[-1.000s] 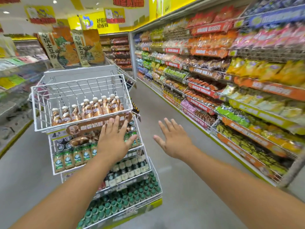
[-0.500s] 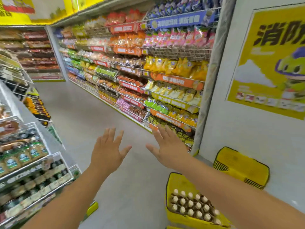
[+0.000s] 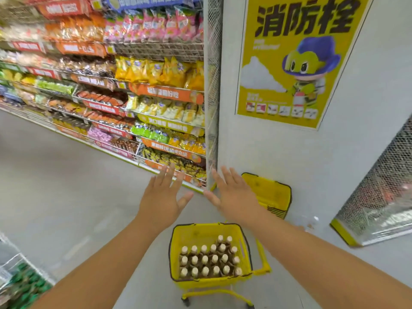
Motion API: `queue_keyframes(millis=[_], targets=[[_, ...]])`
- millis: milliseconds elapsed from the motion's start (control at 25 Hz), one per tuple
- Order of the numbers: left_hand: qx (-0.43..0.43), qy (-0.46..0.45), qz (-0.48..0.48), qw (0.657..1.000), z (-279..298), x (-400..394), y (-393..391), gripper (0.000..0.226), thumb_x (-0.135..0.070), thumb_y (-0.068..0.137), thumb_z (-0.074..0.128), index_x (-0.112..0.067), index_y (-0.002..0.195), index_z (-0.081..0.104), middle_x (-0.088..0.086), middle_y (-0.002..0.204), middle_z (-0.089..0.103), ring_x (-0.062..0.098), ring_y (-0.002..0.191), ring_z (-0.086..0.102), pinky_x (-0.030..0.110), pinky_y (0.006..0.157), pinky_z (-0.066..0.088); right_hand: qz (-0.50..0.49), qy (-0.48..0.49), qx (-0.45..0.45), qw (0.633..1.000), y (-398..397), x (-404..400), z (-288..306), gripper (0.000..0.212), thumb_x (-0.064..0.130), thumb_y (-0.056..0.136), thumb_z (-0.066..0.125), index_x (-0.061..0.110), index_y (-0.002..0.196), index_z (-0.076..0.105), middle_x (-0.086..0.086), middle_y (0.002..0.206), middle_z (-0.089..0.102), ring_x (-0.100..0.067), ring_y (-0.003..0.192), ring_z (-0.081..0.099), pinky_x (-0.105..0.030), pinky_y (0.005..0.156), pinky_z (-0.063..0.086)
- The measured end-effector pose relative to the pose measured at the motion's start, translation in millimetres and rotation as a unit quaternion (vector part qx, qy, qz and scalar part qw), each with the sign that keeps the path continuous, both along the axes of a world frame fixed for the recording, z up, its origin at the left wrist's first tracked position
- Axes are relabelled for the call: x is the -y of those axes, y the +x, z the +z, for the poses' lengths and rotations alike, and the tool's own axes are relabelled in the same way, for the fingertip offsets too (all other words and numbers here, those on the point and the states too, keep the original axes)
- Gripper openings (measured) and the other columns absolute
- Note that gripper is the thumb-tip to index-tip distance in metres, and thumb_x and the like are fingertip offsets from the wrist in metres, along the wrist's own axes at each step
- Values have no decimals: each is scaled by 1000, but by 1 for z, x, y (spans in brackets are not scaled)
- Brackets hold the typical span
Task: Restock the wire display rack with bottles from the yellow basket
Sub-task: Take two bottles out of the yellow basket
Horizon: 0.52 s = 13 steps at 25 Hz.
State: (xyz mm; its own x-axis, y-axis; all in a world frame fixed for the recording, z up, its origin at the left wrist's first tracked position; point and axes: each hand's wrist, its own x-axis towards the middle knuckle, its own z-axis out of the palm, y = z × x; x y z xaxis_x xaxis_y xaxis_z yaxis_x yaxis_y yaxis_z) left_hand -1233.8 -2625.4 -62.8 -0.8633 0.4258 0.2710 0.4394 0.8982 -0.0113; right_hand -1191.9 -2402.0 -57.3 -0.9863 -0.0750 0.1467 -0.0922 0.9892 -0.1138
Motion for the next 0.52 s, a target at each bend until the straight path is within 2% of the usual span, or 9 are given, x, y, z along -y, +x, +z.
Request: queue_keyframes(millis=[160,280,320,440,520], targets=[[15,16,-32,999,-23,-38,-43,83,-71,98,11,-19,154,42,15,163,32,35,151,29,55,116,35,-28,20,37,999,-25,-32,-20,107,80,81,-16,19,164,14,-12,171,16,-33,158,12,-48,125,20],[27,23,-62,997,-51,-59,-83,79,-68,97,19,-19,154,41,15,163,31,34,152,27,54,117,35,-63,18,56,996,-55,-49,-47,106,78,90,-14,15,158,38,-17,161,41,-38,151,33,-52,117,36],[39,28,-70,996,-61,-65,-96,78,-68,97,20,-19,155,41,15,163,31,34,152,27,53,117,35,-66,20,62,996,-65,-54,-60,108,79,88,-16,16,158,36,-16,162,38,-38,152,31,-53,119,34],[87,29,-88,992,-94,-80,-130,79,-70,98,17,-21,155,40,13,164,30,31,152,27,51,116,36,-83,-2,129,988,-93,-64,-91,109,81,73,-18,25,165,3,-5,173,1,-29,160,-3,-46,127,8],[115,13,-101,988,-116,-87,-147,82,-72,97,10,-21,153,43,12,164,31,31,151,31,52,115,38,-94,-8,159,983,-106,-64,-104,110,80,70,-16,28,165,-2,-1,173,-7,-25,159,-11,-44,127,2]])
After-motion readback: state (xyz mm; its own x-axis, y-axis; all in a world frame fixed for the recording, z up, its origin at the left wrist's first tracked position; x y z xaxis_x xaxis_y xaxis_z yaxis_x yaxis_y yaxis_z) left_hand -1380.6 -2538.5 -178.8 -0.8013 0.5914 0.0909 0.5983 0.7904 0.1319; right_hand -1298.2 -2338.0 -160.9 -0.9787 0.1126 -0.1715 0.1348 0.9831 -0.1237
